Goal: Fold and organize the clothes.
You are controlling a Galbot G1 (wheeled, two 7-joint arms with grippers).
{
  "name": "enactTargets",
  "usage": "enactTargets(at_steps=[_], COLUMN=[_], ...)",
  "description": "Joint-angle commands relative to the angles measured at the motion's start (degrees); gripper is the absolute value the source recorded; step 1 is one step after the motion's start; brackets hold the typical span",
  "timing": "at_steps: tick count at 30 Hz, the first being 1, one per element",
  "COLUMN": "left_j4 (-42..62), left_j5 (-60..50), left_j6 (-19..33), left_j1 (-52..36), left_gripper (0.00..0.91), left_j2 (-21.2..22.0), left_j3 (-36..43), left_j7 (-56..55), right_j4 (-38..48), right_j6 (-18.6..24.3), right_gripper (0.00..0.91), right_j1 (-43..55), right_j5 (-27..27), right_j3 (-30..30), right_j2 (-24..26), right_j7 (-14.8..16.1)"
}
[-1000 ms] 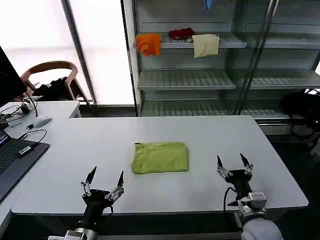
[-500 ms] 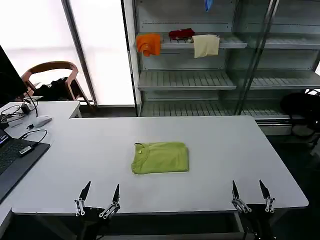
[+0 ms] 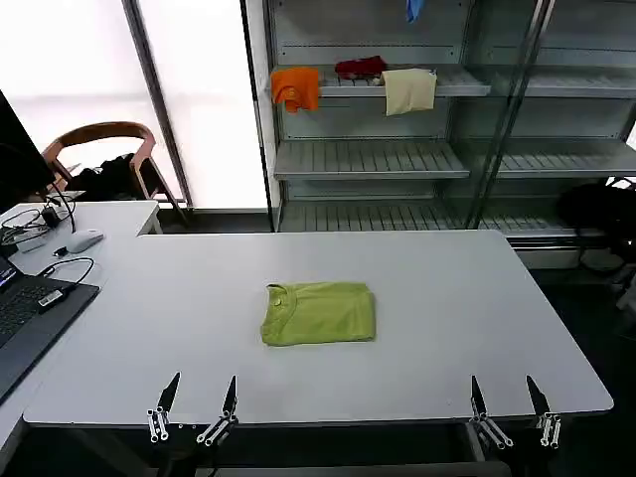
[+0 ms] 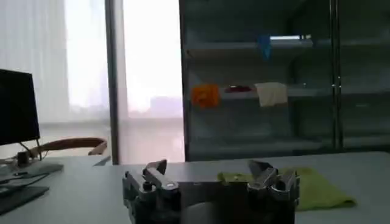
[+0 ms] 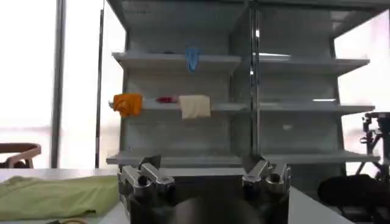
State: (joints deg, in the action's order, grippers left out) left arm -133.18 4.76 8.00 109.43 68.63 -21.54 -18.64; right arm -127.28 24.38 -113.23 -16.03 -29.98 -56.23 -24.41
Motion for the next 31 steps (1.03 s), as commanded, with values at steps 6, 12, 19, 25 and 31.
enactTargets(at_steps=[6,12,19,25,31], left_j4=[0.7,1.25,1.71,2.59,2.73], left_j5=[0.38,-0.04,-0.15,-0.28,-0.41], left_j6=[0.34,0.45,0.49,0.66,0.86], left_j1=[0.48,-0.26,-0.91,-1.4,-1.55], left_gripper=[0.907,0.907,0.907,0.907,0.907], left_j2=[1.06,1.42,1.43,1.47,1.49], left_j3=[-0.46,-0.32,-0.37,-0.2,-0.24], left_j7=[0.32,0.32,0.3,0.27,0.2], right_j4=[0.43,0.67,1.11,1.67,1.73], right_j6=[5.19,5.2,5.06,4.42,4.37], right_gripper=[0.907,0.907,0.907,0.907,0.907], right_j1=[-2.39,-2.26,-1.67,-1.03,-1.27], right_j5=[2.23,2.24,2.21,2.23,2.26], right_j3=[-0.25,0.15,0.2,0.55,0.44], right_j2=[-0.02,-0.11,-0.17,-0.45,-0.39], right_j7=[0.77,1.06,2.33,2.62,2.86])
